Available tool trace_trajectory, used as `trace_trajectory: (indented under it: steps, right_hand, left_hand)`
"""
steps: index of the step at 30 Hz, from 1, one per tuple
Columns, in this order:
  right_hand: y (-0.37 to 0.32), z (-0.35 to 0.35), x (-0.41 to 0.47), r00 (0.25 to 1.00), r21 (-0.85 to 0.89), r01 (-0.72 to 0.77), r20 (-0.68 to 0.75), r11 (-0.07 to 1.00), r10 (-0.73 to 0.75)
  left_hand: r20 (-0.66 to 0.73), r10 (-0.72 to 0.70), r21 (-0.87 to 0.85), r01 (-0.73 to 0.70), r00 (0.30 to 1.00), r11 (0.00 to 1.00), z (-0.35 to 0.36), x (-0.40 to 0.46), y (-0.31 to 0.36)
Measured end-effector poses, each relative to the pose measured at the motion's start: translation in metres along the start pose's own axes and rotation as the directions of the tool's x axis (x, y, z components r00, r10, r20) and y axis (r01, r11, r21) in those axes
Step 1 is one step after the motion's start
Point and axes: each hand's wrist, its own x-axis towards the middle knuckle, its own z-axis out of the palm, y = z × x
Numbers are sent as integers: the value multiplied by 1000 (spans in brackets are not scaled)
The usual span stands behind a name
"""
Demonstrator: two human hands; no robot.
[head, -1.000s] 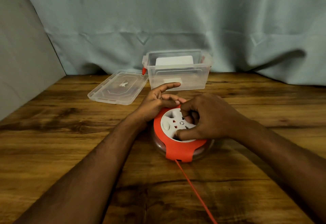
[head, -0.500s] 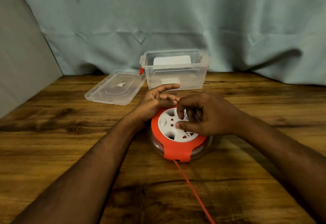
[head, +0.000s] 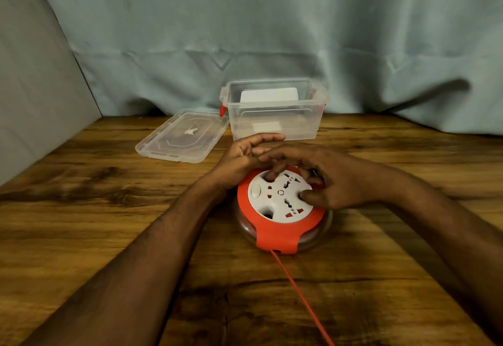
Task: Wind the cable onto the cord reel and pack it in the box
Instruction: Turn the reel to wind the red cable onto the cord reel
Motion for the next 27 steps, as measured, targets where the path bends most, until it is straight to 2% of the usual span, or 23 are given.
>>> trace_trajectory:
  steps: [6,10,15,22,27]
  right_hand:
    - [-7,-4,-2,999,-10,-28,42,1000,29]
    - [-2,-6,-3,996,43,-59,69,997,56]
    - [-6,-8,2,996,94,-18,94,995,9]
    - [-11,-6,4,997,22,-25,68,999,24]
    - [-14,0,2,992,-91,-122,-24,988,120]
  left_hand:
    - [48,-70,-74,73,996,995,-5,2,1]
    - [35,-54,-62,56,998,997,-1,2,2]
    - [-6,-39,-43,38,999,998,2,3,3]
    - [-22,-58,-30,57,998,998,1,3,2]
    - [-58,-69,-54,66,996,996,6,2,6]
